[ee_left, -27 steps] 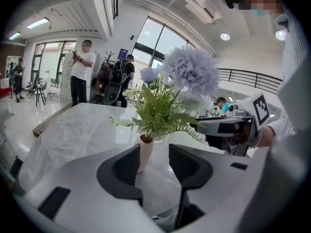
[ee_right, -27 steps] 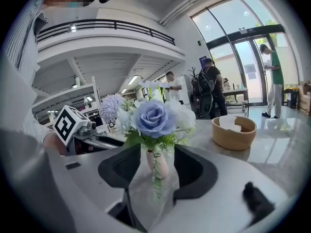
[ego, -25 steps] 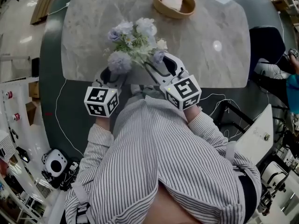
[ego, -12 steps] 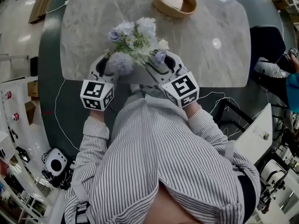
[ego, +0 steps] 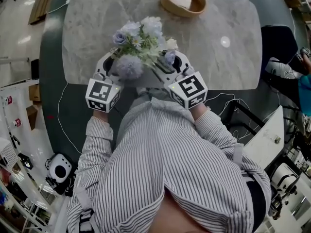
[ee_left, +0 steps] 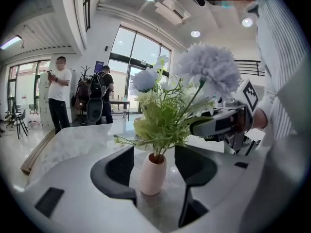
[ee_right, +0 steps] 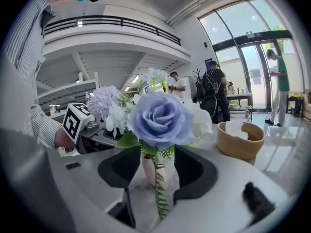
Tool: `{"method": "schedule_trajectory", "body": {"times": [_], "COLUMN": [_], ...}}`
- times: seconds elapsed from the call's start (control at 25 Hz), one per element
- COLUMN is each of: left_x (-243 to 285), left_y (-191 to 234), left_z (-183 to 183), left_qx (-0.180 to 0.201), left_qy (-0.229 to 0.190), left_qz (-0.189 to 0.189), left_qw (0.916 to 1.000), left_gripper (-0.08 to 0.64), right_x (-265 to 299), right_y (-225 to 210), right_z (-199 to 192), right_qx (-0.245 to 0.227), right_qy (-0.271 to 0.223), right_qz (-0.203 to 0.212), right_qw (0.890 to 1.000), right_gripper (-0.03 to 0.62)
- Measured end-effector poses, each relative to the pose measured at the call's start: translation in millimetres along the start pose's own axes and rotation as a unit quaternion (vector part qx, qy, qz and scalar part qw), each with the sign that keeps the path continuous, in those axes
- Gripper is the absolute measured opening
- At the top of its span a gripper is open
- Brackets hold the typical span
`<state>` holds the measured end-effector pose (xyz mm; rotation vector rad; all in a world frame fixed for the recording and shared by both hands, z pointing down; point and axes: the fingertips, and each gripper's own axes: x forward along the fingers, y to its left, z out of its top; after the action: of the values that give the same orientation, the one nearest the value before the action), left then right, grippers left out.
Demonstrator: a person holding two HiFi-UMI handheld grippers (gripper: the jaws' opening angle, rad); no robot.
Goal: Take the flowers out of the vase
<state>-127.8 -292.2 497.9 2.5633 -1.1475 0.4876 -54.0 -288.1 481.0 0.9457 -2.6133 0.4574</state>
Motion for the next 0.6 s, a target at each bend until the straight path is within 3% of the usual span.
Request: {"method": "schedule_trajectory", "body": {"times": [0.28,0.6], "left_x": [11.7,16.6], "left_y": [-10.5,-9.9], "left_z": [5.7,12.6], "left_qx": [0.041,0.022], "left_qy": [0.002,-0.027], "left_qz": [-0.047,-0.073], "left_qw": [0.9981,0.9967], "left_gripper": [0.25,0.25], "right_x": [4.7,10.6], "right_y": [-6.0,-12.4], "right_z": [4.8,7.9], "right_qx": [0.019,0.049], "right_qy": [-0.018,-0.037], "right_qz": [0.007,0.022], "right_qw": [1.0,0.998], "right_gripper": [0.218,0.218]}}
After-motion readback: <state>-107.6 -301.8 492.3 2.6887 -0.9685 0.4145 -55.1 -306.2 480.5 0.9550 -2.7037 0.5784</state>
